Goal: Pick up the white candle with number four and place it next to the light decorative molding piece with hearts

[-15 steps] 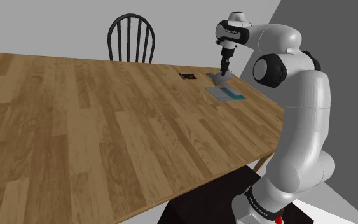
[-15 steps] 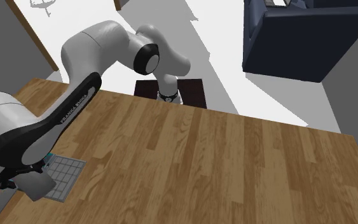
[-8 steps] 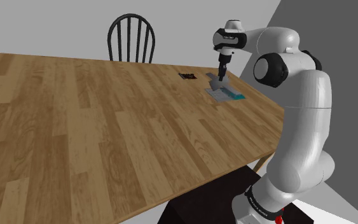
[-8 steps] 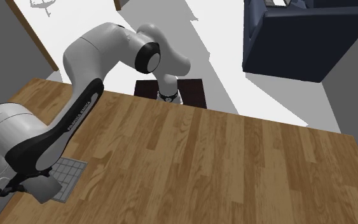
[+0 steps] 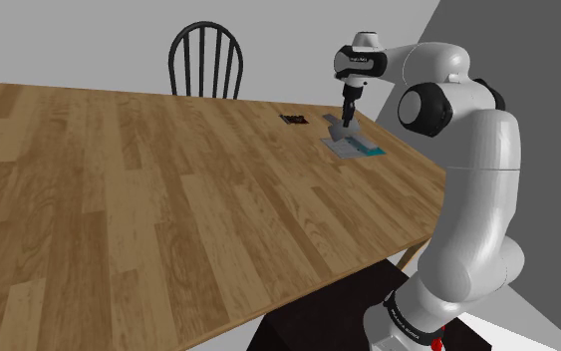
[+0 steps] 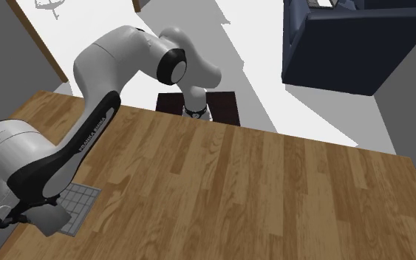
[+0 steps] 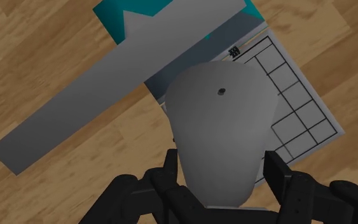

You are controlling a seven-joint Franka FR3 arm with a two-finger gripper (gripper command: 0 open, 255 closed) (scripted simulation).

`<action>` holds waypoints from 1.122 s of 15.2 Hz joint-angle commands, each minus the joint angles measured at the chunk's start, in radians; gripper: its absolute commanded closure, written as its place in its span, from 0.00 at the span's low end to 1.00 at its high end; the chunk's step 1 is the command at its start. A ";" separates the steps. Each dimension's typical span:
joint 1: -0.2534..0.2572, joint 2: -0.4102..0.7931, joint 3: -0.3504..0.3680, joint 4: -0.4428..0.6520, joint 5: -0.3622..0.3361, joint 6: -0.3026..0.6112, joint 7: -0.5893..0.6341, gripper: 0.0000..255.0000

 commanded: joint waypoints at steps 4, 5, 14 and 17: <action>0.001 0.009 0.003 -0.009 0.002 0.006 0.001 0.00; 0.001 0.009 0.003 -0.008 0.002 0.005 0.000 0.00; 0.000 0.021 0.004 0.143 0.006 -0.134 -0.004 0.00; 0.000 0.021 0.004 0.143 0.006 -0.134 -0.004 0.00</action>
